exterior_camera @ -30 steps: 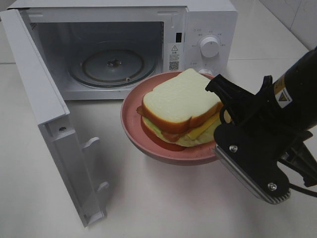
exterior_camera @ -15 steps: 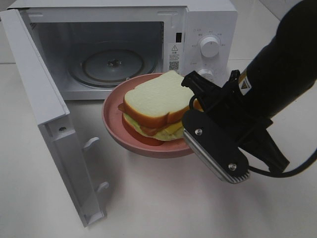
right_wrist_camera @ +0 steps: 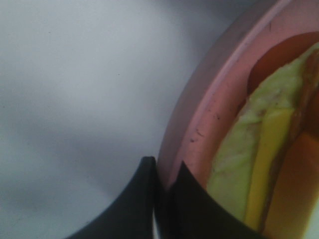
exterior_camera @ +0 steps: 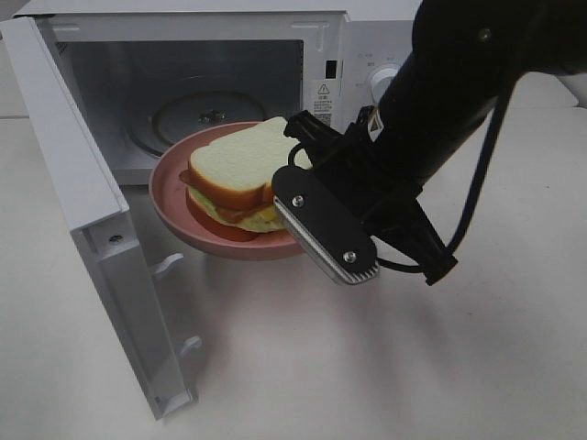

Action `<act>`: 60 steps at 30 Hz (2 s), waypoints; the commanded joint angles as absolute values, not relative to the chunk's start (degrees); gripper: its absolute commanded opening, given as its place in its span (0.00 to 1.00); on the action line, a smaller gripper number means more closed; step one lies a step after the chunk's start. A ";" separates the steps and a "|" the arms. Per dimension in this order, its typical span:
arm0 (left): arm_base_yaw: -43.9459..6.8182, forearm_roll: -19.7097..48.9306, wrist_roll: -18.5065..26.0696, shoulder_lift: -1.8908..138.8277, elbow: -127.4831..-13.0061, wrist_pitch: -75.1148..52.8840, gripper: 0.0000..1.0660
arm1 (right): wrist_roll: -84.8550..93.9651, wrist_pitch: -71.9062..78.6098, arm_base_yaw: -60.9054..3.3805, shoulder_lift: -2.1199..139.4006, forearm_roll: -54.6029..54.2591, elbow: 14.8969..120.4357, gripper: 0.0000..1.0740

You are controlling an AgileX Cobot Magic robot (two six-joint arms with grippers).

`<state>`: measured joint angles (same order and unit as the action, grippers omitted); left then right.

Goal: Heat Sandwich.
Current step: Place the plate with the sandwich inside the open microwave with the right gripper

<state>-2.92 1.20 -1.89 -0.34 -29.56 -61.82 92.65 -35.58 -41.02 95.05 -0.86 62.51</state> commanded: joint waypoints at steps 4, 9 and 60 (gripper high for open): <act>-3.21 1.38 -2.01 -1.43 -29.51 -61.31 0.92 | 93.85 -34.26 -40.62 97.69 -1.78 66.46 0.00; -3.21 1.38 -2.01 -1.43 -29.51 -61.31 0.92 | 93.85 -34.21 -40.62 100.27 -1.78 69.04 0.00; -3.21 1.38 -2.01 -1.43 -29.51 -61.31 0.92 | 85.71 -38.62 -39.94 128.86 3.04 109.03 0.01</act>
